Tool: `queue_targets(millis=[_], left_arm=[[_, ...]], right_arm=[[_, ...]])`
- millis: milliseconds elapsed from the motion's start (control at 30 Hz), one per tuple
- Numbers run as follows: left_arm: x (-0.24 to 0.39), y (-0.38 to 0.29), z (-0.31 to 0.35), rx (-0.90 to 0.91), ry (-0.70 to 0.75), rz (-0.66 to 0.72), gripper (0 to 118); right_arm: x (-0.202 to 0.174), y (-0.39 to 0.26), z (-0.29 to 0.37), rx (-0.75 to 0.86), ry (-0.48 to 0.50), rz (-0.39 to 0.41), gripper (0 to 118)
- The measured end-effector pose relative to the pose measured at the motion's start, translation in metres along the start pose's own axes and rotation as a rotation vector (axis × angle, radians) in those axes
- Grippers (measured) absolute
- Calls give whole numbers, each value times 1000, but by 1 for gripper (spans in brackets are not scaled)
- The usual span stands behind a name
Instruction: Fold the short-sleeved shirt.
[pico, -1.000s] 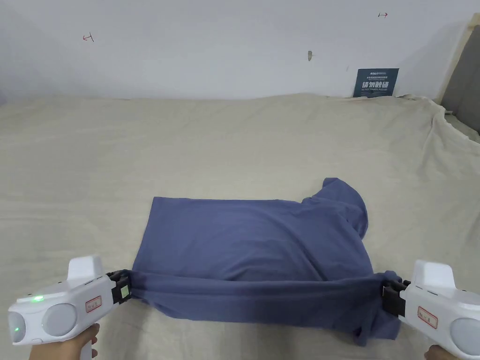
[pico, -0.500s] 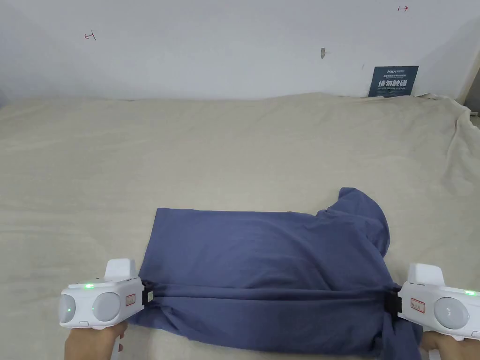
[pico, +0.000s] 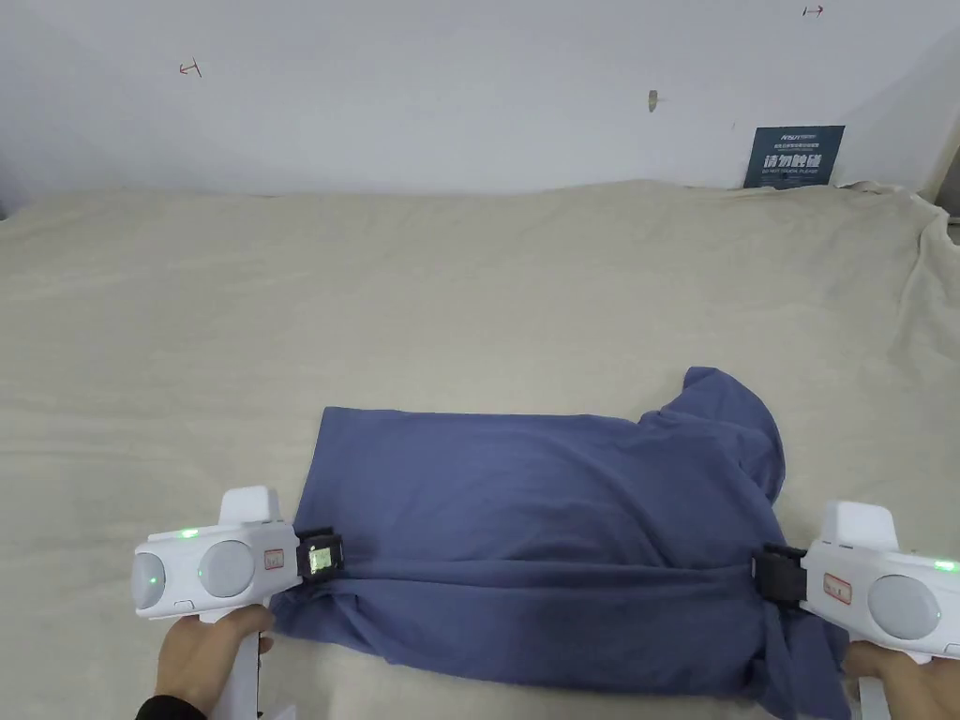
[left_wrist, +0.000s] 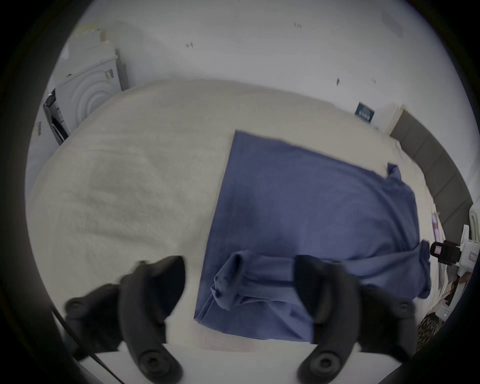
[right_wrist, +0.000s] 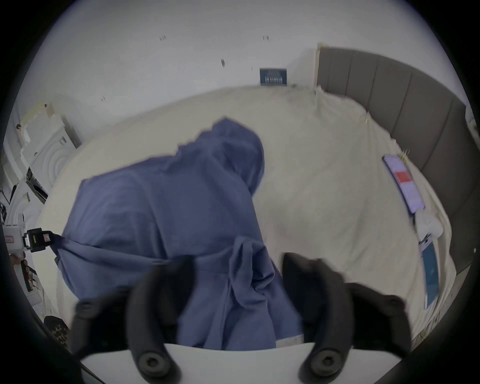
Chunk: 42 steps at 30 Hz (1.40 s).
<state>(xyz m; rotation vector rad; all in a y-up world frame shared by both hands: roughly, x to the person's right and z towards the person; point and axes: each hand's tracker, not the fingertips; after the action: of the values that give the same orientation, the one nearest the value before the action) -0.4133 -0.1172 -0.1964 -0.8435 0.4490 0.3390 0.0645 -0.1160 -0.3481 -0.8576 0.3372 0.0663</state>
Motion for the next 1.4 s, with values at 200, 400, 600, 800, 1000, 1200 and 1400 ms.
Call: queue_targets(millis=[200,400,600,800,1000,1200,1400], left_arm=[[7,-3,74,150,-19,-8,102],[9,-26,122,244,-8,-59,101],[10,-64,152,384,-8,-79,54],[10,-90,159,465,-15,-68,0],[8,-93,158,437,-34,-55,0],[7,-87,155,420,-30,-79,0],[8,-75,141,379,-26,-106,0]], right_arm=[[-12,9,90,236,23,38,86],[-21,-12,156,368,32,52,85],[-34,-45,189,458,-16,72,70],[-37,-67,193,501,-50,90,0],[-32,-68,191,496,-27,96,0],[-27,-63,189,499,-20,80,0],[-29,-59,182,489,-20,75,0]])
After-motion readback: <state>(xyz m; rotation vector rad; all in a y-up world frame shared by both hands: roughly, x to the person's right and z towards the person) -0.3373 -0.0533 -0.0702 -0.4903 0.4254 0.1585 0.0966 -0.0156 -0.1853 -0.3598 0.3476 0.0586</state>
